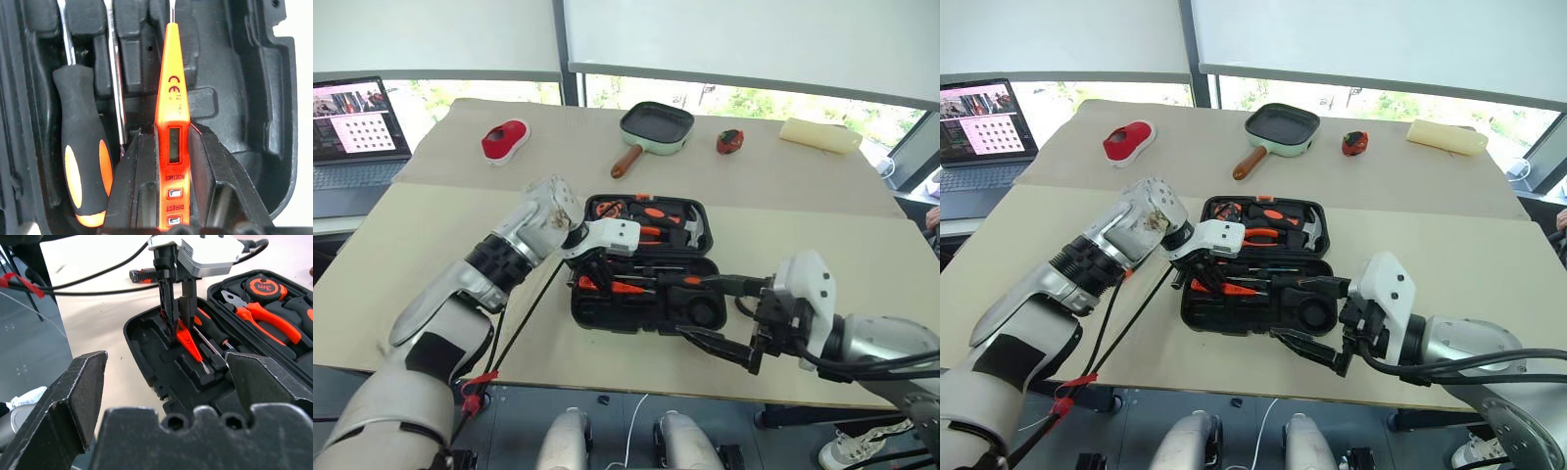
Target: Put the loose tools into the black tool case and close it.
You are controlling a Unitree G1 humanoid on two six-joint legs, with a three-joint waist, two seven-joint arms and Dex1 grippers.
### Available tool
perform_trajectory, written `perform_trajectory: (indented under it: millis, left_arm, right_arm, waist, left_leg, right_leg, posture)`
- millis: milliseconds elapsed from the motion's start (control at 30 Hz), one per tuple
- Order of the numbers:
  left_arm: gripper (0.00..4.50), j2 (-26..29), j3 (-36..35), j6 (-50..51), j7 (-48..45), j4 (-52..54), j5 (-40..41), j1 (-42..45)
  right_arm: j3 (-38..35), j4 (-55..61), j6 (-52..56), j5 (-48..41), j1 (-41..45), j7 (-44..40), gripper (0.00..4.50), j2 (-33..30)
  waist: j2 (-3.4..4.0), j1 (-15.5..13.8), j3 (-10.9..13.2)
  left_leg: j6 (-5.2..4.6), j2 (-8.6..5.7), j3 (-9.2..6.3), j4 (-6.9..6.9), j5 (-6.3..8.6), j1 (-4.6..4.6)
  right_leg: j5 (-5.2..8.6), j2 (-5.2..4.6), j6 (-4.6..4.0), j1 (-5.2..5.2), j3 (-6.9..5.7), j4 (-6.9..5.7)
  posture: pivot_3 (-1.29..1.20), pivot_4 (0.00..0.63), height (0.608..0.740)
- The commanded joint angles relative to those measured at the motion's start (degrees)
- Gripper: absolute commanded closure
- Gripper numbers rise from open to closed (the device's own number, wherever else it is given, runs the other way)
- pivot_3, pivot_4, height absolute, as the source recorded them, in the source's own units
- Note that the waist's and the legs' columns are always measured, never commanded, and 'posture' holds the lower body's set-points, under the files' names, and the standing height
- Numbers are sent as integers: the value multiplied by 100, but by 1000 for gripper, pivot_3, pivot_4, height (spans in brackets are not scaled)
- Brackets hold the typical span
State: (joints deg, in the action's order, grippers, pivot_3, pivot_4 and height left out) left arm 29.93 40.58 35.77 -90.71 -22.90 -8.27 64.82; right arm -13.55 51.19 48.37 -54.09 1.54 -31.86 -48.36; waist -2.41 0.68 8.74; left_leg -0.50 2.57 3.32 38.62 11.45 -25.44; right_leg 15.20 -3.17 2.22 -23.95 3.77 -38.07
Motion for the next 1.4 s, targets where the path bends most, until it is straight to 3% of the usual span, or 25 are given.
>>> perform_trajectory:
  millis: [33,167,200,233,400,533,633,767,867,1200,1400]
  left_arm:
    - [4077,-112,147,370,8,-279,-193,-20]
    - [4077,-193,108,477,56,-358,-244,-15]
    - [3078,-201,89,480,65,-344,-241,-27]
    - [2904,-192,63,558,36,-279,-209,-33]
    - [1152,204,-368,720,-153,457,175,-31]
    - [1152,777,-873,729,-176,1206,824,-247]
    - [1861,852,-1449,589,120,1293,1107,-630]
    - [3351,593,-2417,-482,497,1235,1756,-1506]
    - [4444,403,-2572,-873,831,1019,1782,-1906]
    - [4444,-96,-2534,-2475,1596,261,1485,-2392]
    - [4444,-229,-2501,-2885,1698,-216,1386,-2416]
  right_arm:
    - [-2,46,-264,97,-17,-9,0,61]
    - [47,26,-352,165,-60,-55,0,91]
    - [59,22,-373,175,-69,-63,0,94]
    - [77,24,-391,190,-85,-74,0,96]
    - [114,44,-438,202,-157,-129,0,79]
    - [82,28,-454,183,-212,-164,0,42]
    - [50,6,-438,176,-227,-191,0,11]
    - [-8,-34,-397,134,-215,-234,0,-39]
    - [-22,-94,-379,113,-181,-273,0,-89]
    - [48,-249,-307,-36,60,-284,0,-183]
    - [80,-254,-285,-84,83,-258,0,-173]
  waist:
    - [1,5,-1]
    - [2,20,-1]
    - [2,21,-2]
    - [2,20,-1]
    - [2,21,-1]
    - [3,31,0]
    - [5,-11,-1]
    - [4,-25,0]
    - [3,-45,0]
    - [3,-55,0]
    - [3,-64,-2]
  left_leg:
    - [0,1,-1,0,0,1]
    - [0,3,-1,0,0,-2]
    - [-2,3,-2,0,2,-2]
    - [-4,3,-4,0,2,-2]
    - [-3,4,-5,5,2,-2]
    - [-3,14,-20,5,2,-5]
    - [-4,12,-22,5,2,-5]
    - [-4,9,-21,16,2,-4]
    - [-4,8,-21,20,2,-7]
    - [-4,5,-4,20,2,-6]
    - [-4,4,2,20,2,-5]
  right_leg:
    - [0,1,0,0,0,0]
    - [0,4,0,-4,0,0]
    - [0,3,0,-3,1,0]
    - [0,3,0,-4,2,0]
    - [-1,4,-1,-4,2,-4]
    - [-2,9,-3,-13,6,-5]
    - [-1,6,-2,-9,5,-2]
    - [-4,-2,4,-2,4,-3]
    - [-5,-2,4,-2,1,-3]
    - [-6,-1,5,-1,2,-1]
    - [-7,-2,7,2,2,-1]
  posture:
    - [0,150,740]
    - [0,150,740]
    - [0,150,740]
    - [0,150,740]
    - [0,150,740]
    - [0,150,740]
    - [0,150,740]
    - [0,150,740]
    - [0,150,740]
    - [0,150,740]
    - [0,150,740]
